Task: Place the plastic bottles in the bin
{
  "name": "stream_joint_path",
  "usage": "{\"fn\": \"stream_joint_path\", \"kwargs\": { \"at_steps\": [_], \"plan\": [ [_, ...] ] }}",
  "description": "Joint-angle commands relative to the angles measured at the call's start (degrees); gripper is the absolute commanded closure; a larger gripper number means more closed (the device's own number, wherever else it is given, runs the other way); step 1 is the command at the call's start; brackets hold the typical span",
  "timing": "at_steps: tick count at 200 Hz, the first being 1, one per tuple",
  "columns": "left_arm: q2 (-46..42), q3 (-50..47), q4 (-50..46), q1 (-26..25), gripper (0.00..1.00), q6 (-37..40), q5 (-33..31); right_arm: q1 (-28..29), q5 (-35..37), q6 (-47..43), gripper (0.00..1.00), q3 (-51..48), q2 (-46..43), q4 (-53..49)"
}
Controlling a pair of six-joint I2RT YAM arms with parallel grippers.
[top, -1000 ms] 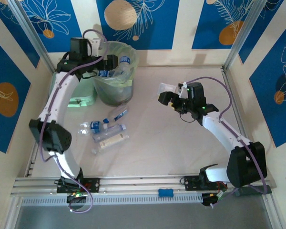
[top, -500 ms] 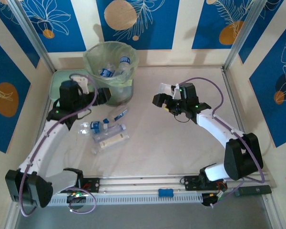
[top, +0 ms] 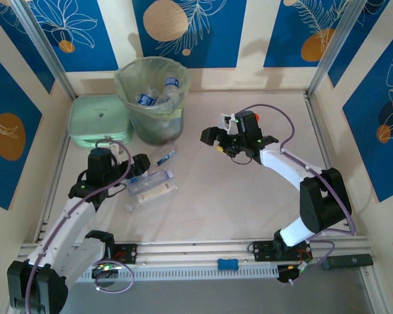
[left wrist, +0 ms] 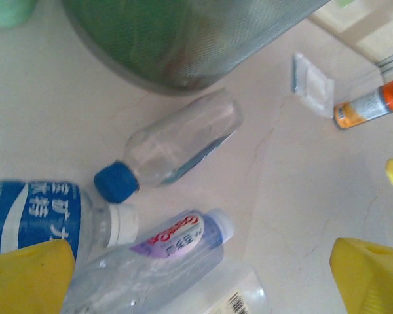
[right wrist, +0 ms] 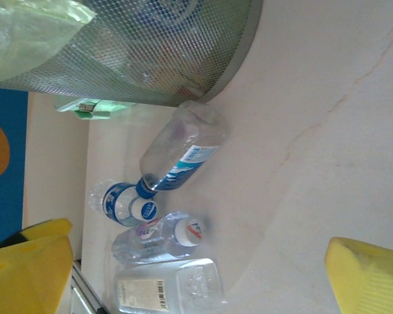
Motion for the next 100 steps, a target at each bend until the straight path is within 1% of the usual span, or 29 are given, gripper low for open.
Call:
{"fn": "stream_joint_path", "kwargs": {
  "at_steps": [1, 23, 58, 100],
  "plan": [
    [1.3, -1.2, 0.6, -2.4, 0.00, -1.5, -1.2, 0.5, -3.0, 1.0, 0.01, 2.3, 1.3, 0.3],
    [3.5, -1.2, -1.4, -5.5, 0.00, -0.6, -4.2, 0.5, -3.3, 0.9, 0.01, 2.3, 1.3, 0.1],
    [6.2, -1.0, -3.2, -10.9, 0.00, -0.3, -7.8, 0.2, -1.6, 1.1, 0.01, 0.9, -0.2, 0.3],
    [8.2, -0.3, -6.5, -15.5, 0.00, -0.2, -11.8, -0.5, -1.5, 1.0, 0.01, 0.0, -1.4, 0.3]
  ]
}}
